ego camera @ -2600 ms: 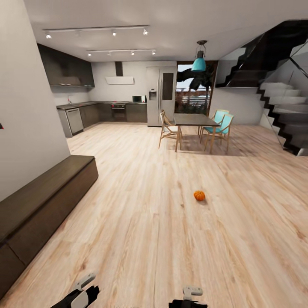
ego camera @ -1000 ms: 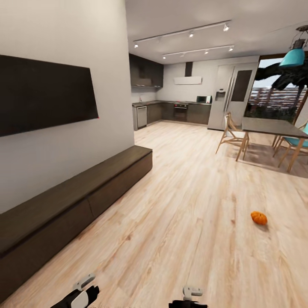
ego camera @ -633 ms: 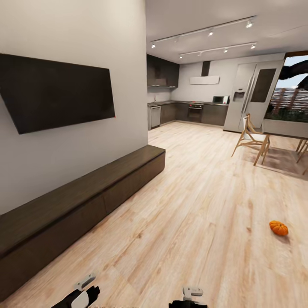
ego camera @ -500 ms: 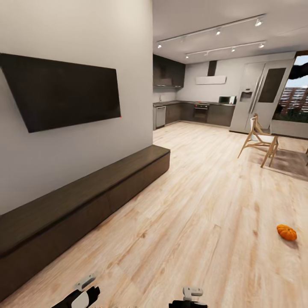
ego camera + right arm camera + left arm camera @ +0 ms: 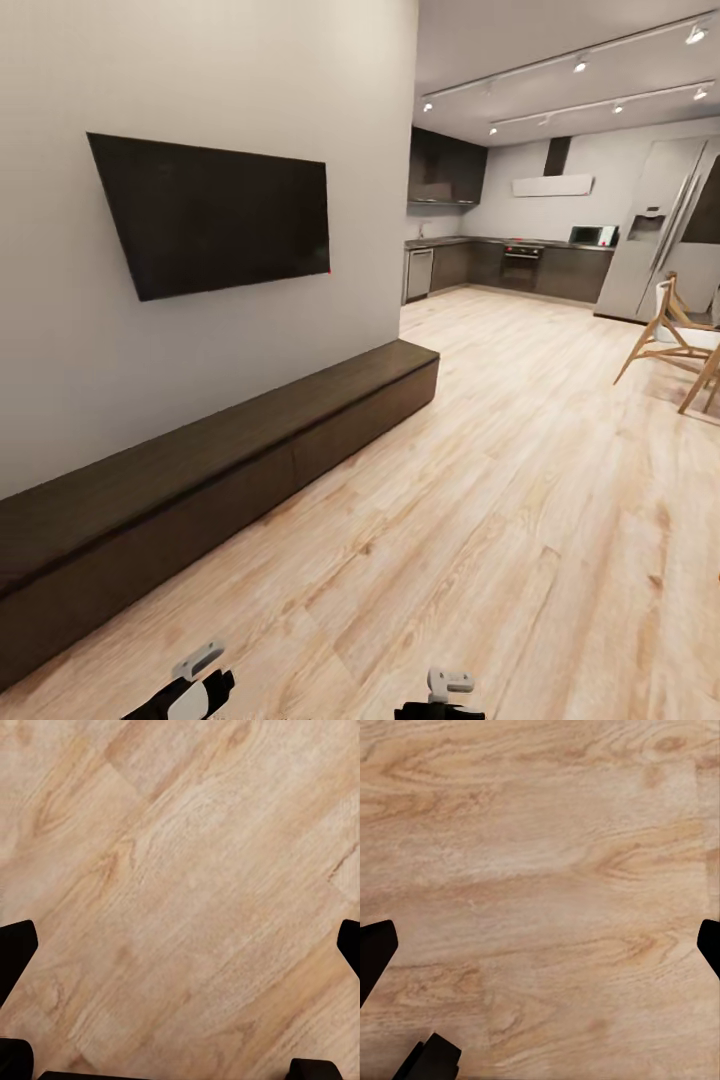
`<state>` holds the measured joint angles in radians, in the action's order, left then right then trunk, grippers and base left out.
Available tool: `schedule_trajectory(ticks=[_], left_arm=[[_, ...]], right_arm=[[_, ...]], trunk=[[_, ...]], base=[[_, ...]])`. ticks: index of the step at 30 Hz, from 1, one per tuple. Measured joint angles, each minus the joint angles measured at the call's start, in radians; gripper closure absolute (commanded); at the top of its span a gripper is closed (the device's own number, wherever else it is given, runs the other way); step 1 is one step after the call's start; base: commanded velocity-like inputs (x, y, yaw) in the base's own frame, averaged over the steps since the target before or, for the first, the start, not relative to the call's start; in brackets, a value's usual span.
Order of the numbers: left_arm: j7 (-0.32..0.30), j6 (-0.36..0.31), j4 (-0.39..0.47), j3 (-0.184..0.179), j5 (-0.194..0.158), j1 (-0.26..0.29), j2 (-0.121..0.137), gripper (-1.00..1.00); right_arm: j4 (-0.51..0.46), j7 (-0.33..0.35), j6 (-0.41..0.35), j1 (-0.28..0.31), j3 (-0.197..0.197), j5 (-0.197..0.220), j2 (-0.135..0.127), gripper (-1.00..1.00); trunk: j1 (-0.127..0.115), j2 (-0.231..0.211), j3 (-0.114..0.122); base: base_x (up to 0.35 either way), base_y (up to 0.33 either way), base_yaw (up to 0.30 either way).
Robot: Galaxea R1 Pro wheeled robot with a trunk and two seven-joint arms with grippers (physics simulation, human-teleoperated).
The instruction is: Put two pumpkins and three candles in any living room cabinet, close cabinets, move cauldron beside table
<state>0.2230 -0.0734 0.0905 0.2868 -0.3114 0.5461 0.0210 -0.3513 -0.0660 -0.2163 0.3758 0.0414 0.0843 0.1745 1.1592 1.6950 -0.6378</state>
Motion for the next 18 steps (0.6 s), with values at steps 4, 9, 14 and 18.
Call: schedule_trajectory(ticks=[4, 9, 14, 18], left_arm=[[0.000, 0.000, 0.000, 0.000, 0.000, 0.000, -0.001, -1.00], [0.000, 0.000, 0.000, 0.000, 0.000, 0.000, -0.002, -1.00], [0.001, 0.000, 0.000, 0.000, 0.000, 0.000, -0.007, -1.00], [0.001, 0.000, 0.000, 0.000, 0.000, 0.000, -0.010, -1.00]], right_arm=[[0.000, 0.000, 0.000, 0.000, 0.000, 0.000, 0.000, -1.00], [0.000, 0.000, 0.000, 0.000, 0.000, 0.000, 0.000, -1.00], [0.000, 0.000, 0.000, 0.000, -0.001, 0.000, 0.000, -1.00], [0.000, -0.001, 0.000, 0.000, 0.000, 0.000, 0.000, -1.00]], trunk=[[0.000, 0.000, 0.000], [0.000, 0.000, 0.000], [0.000, 0.000, 0.000], [0.000, 0.000, 0.000]], base=[[0.000, -0.203, 0.292], [0.000, -0.275, 0.292], [0.000, -0.288, 0.292], [0.000, -0.274, 0.292]])
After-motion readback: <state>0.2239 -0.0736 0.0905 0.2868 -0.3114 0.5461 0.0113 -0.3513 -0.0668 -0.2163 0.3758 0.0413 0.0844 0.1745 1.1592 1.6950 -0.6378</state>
